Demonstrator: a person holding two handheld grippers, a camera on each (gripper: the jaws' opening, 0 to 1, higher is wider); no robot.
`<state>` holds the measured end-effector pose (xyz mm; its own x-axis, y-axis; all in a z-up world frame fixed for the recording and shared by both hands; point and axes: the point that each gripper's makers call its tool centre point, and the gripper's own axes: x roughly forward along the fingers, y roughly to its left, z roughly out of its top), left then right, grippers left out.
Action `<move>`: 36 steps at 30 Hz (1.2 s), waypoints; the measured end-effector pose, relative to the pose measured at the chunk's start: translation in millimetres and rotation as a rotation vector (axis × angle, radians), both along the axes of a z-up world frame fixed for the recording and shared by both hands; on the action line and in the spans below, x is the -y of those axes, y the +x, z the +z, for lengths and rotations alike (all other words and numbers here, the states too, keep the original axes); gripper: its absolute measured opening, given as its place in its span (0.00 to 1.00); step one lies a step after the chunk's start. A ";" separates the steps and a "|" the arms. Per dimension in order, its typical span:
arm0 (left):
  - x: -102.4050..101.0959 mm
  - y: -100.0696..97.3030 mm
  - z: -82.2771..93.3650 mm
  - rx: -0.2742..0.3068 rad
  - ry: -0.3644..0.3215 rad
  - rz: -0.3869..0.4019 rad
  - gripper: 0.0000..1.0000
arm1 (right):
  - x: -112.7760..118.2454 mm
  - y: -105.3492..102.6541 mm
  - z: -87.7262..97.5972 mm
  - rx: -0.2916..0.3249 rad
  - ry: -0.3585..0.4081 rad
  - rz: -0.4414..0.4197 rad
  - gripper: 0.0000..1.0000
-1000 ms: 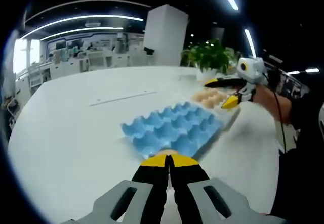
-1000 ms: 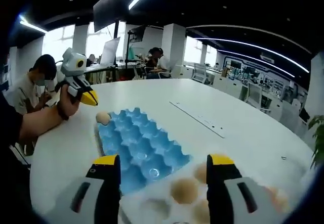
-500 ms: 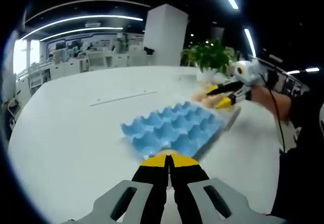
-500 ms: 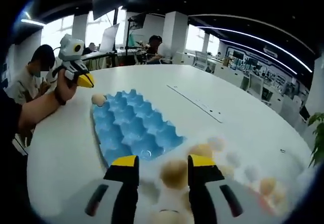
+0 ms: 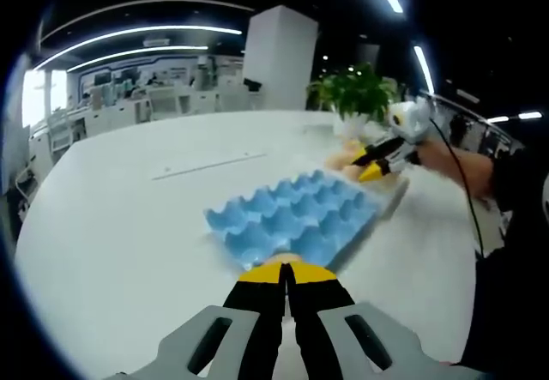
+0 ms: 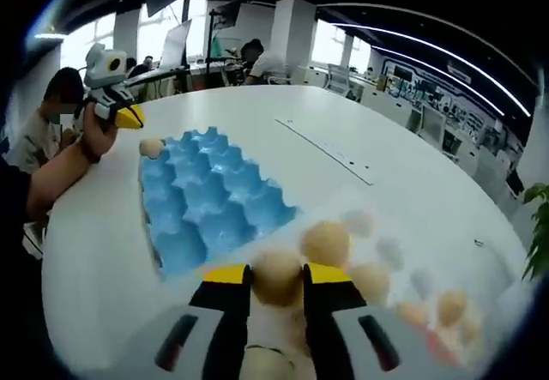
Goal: Pick up the eggs on the table and place them into the egg tray on the table
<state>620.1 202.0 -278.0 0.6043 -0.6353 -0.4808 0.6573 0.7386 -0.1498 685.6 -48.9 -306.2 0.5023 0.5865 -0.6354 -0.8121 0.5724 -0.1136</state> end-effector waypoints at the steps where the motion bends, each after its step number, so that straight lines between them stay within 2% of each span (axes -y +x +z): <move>1: 0.3 -0.3 -0.2 0.000 0.002 0.000 0.01 | 0.2 0.3 -0.2 -0.005 0.001 0.000 0.26; 4: 0.8 -0.4 -0.2 0.000 0.003 -0.001 0.01 | 0.6 -0.8 -1.7 -0.042 0.004 -0.002 0.26; 7: 0.2 0.5 -0.2 0.000 0.005 -0.001 0.01 | 1.3 -2.4 -5.0 -0.117 0.021 -0.032 0.26; 14: 0.9 -1.1 0.3 0.001 0.004 -0.002 0.01 | 5.7 9.2 -6.0 -0.171 0.045 -0.037 0.27; 19: 2.2 -2.6 0.8 0.002 0.004 -0.001 0.01 | 6.8 11.2 -5.3 -0.154 0.034 -0.030 0.26; 23: 1.1 -1.7 0.8 0.000 0.003 0.001 0.01 | 8.1 13.8 -2.2 -0.113 0.079 -0.049 0.25; 30: 0.6 0.0 1.4 0.000 0.001 0.001 0.01 | 8.8 18.0 8.3 -0.097 0.207 -0.123 0.24; 36: 1.2 -0.9 1.3 0.005 0.007 0.004 0.01 | 1.5 14.9 23.9 -0.073 0.305 -0.143 0.24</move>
